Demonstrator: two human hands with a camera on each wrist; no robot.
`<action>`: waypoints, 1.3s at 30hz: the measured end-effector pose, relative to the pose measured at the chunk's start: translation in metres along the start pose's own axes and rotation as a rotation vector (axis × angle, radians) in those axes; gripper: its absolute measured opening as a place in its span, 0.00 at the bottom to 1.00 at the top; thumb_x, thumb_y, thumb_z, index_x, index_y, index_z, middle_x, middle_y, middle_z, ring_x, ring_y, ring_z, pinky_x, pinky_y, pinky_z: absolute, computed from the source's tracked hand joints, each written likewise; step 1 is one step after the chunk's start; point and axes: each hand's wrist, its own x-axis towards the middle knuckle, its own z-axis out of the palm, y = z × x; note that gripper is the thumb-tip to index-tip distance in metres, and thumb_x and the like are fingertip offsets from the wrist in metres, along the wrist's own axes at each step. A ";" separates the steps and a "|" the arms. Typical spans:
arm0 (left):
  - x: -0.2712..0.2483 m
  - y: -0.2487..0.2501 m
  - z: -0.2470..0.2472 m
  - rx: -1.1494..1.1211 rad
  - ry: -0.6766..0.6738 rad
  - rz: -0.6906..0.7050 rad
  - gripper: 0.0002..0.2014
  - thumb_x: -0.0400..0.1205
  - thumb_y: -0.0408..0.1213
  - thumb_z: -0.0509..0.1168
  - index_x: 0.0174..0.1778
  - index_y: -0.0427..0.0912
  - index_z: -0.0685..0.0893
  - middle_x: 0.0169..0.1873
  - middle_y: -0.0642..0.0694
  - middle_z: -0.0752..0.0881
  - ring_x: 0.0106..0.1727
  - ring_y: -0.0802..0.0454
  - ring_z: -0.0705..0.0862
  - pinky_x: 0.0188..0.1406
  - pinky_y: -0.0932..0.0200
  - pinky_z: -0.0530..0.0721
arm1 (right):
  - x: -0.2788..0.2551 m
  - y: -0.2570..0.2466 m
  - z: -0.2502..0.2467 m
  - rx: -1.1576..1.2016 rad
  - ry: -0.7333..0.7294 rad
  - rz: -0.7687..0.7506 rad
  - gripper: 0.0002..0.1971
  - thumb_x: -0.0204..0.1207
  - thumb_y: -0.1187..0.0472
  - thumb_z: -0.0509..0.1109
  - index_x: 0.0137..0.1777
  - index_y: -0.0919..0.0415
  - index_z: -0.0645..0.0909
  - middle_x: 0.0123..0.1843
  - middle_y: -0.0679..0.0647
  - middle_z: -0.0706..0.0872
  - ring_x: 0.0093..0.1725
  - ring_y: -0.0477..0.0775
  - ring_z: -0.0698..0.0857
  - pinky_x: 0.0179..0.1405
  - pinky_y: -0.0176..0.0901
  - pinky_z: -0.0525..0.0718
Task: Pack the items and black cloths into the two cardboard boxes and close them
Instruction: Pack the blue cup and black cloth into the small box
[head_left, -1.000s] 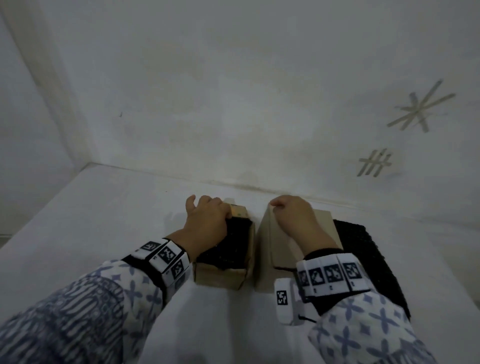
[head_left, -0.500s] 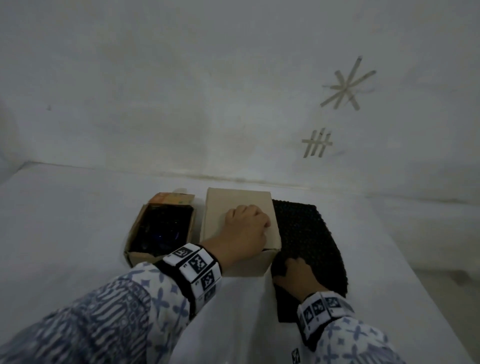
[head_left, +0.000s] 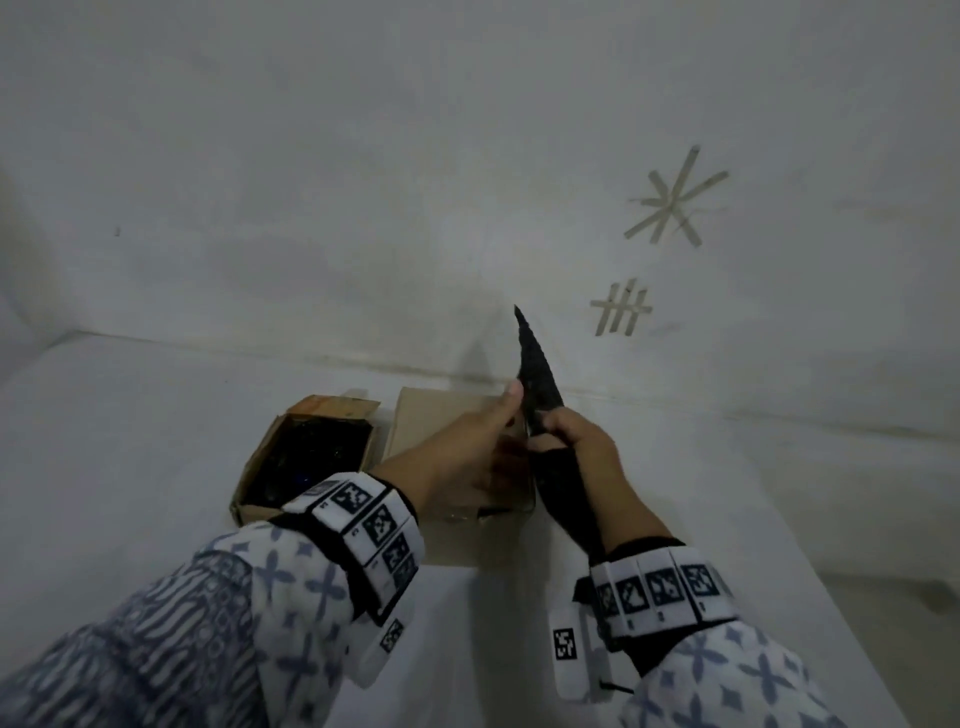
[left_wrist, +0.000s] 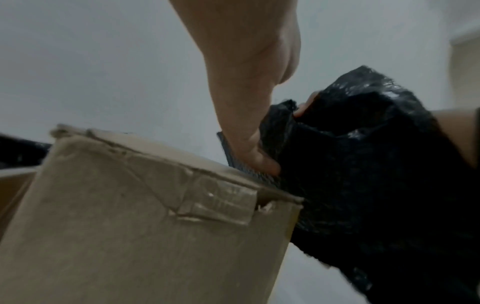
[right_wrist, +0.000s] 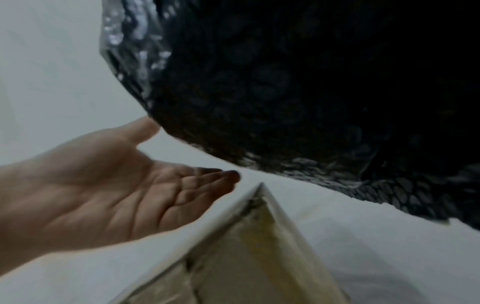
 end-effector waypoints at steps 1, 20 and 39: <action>-0.002 0.006 -0.004 -0.132 -0.018 -0.021 0.31 0.77 0.65 0.59 0.58 0.42 0.86 0.50 0.41 0.89 0.53 0.40 0.87 0.57 0.49 0.83 | -0.002 -0.010 0.007 0.009 -0.119 -0.020 0.08 0.69 0.64 0.68 0.31 0.54 0.74 0.41 0.62 0.84 0.42 0.57 0.82 0.44 0.51 0.80; -0.091 0.061 -0.220 0.046 0.321 0.183 0.11 0.81 0.35 0.66 0.57 0.35 0.86 0.57 0.36 0.88 0.55 0.41 0.87 0.58 0.50 0.83 | 0.051 -0.083 0.147 -0.543 -0.312 -0.239 0.09 0.73 0.64 0.71 0.52 0.55 0.84 0.50 0.51 0.80 0.52 0.49 0.79 0.49 0.35 0.71; -0.093 0.064 -0.272 -0.187 0.190 0.291 0.11 0.86 0.38 0.58 0.40 0.41 0.81 0.37 0.45 0.86 0.42 0.48 0.85 0.48 0.55 0.82 | 0.053 -0.102 0.186 -0.353 -0.587 0.131 0.29 0.71 0.42 0.72 0.72 0.48 0.72 0.67 0.50 0.80 0.68 0.53 0.79 0.65 0.45 0.77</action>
